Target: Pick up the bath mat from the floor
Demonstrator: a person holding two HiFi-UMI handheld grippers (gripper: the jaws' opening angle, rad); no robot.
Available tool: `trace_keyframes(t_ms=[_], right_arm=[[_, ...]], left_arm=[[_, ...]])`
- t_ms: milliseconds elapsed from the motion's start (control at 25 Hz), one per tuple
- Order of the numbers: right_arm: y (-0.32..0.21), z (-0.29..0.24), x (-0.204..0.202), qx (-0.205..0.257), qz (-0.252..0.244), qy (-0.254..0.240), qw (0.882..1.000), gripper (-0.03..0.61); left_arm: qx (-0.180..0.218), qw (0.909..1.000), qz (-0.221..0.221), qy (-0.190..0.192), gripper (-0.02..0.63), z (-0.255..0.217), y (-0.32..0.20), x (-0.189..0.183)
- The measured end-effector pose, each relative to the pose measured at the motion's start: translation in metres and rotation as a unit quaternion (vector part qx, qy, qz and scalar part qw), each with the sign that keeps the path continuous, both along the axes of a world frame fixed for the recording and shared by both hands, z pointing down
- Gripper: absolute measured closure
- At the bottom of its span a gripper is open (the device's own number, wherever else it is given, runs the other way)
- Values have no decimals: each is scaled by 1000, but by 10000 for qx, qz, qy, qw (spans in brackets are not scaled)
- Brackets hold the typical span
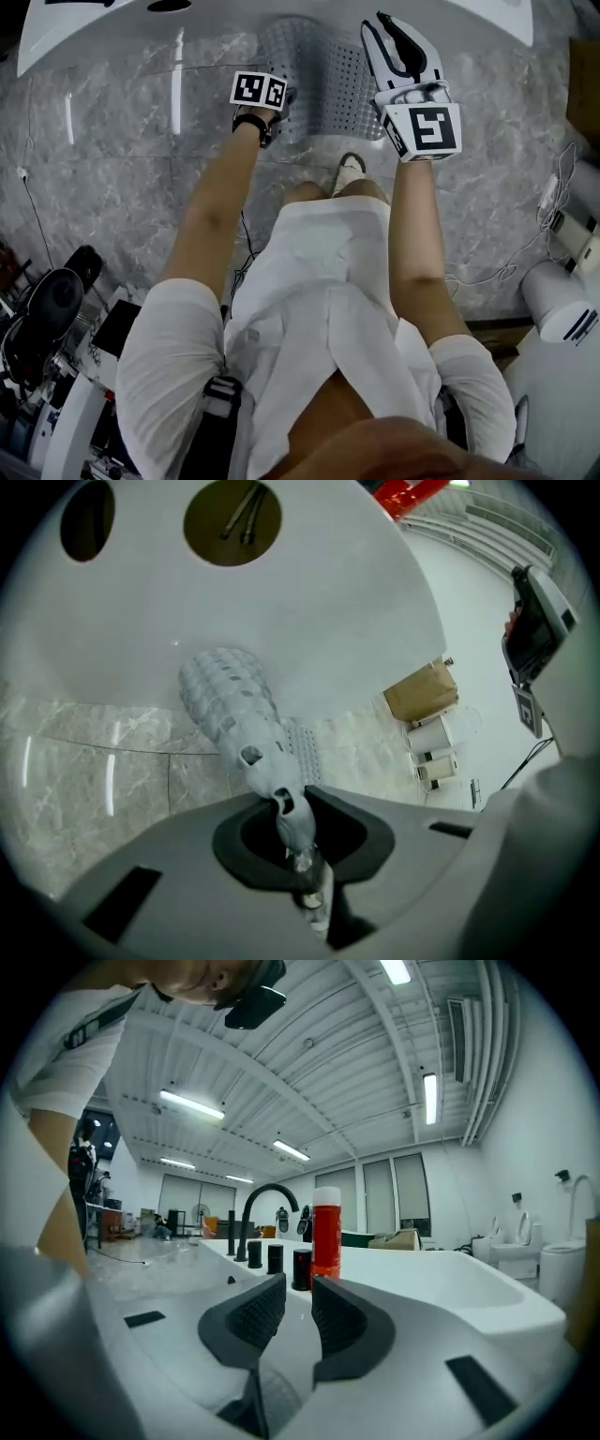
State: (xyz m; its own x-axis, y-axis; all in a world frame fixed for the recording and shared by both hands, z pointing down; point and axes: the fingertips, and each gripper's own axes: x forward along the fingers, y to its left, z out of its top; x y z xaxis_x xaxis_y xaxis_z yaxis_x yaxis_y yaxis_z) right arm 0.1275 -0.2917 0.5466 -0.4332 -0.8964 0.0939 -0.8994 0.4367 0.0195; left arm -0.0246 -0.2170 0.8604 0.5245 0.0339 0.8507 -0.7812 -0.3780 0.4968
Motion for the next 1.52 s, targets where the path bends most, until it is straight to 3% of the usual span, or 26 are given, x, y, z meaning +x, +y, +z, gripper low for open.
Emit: trace_keyframes(t_ms=[280,600,800,1200,1520], right_arm=[[41,-111,49,-371,447,-49,9983,474],[66,-245,70,-272,533,-138,9981,476],[74,-316,63,-55,314,-119,9994,477],[86,-384,89,212,361,-168,9990,498],[74,-391,70,216,183,122,9995,551]], left_arm=[[92,9984,476,-282,571,-130,18,27],[129,9985,424,-331,571,-279,48,28],[348,9962,630,-499,572,-362,68,14],[560,9947,652,-556,572,-455,76,-19],[786,9946,470,-484,572,-485,75,-48]])
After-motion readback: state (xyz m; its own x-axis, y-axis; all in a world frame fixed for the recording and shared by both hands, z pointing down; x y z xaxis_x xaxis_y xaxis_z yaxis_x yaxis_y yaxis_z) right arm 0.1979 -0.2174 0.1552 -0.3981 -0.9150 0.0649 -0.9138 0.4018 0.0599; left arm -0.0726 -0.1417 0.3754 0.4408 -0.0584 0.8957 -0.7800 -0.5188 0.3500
